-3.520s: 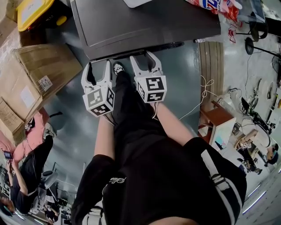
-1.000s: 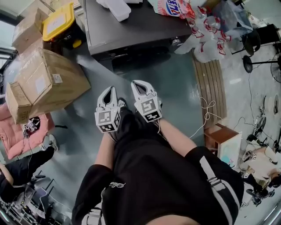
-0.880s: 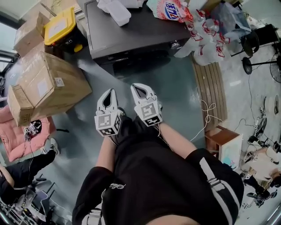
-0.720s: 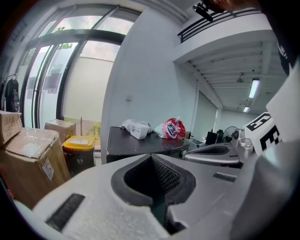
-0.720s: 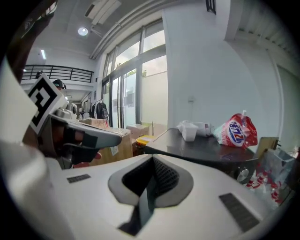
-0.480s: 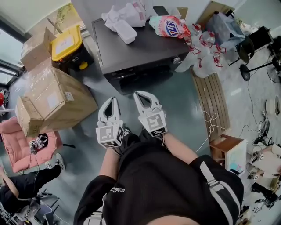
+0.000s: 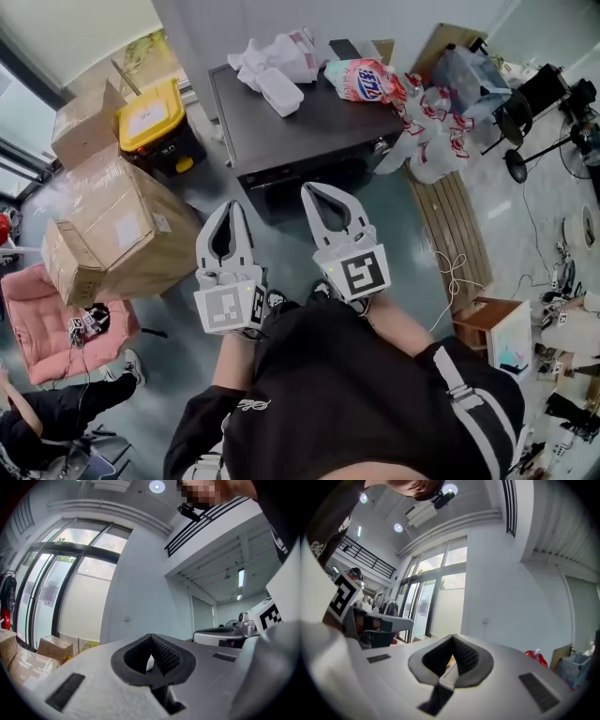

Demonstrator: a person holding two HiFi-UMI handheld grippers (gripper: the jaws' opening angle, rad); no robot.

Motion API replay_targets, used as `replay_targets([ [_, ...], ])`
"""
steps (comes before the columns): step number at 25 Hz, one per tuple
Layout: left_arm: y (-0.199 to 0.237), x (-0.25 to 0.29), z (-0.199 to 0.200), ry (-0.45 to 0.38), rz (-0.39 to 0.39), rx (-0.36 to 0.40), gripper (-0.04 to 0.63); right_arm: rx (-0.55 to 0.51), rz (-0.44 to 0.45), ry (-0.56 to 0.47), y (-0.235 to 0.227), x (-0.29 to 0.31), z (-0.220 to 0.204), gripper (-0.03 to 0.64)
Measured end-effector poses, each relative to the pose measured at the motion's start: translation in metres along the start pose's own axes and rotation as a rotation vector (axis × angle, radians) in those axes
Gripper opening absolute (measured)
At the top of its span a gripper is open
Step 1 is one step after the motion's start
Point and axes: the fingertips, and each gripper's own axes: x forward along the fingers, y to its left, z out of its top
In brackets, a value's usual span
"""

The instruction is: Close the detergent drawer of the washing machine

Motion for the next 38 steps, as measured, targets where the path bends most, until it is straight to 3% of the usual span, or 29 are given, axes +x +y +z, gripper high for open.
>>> replay_targets([
  [13, -0.007, 0.005, 0.016, -0.031, -0.044, 0.030, 0.005, -0.029, -0.051, -0.025, -0.016, -0.006, 0.024, 0.005],
  [38, -0.021, 0.023, 0.005, -0.013, -0.075, -0.004, 0.005, -0.051, -0.096, 0.014, -0.043, -0.013, 0.016, 0.003],
])
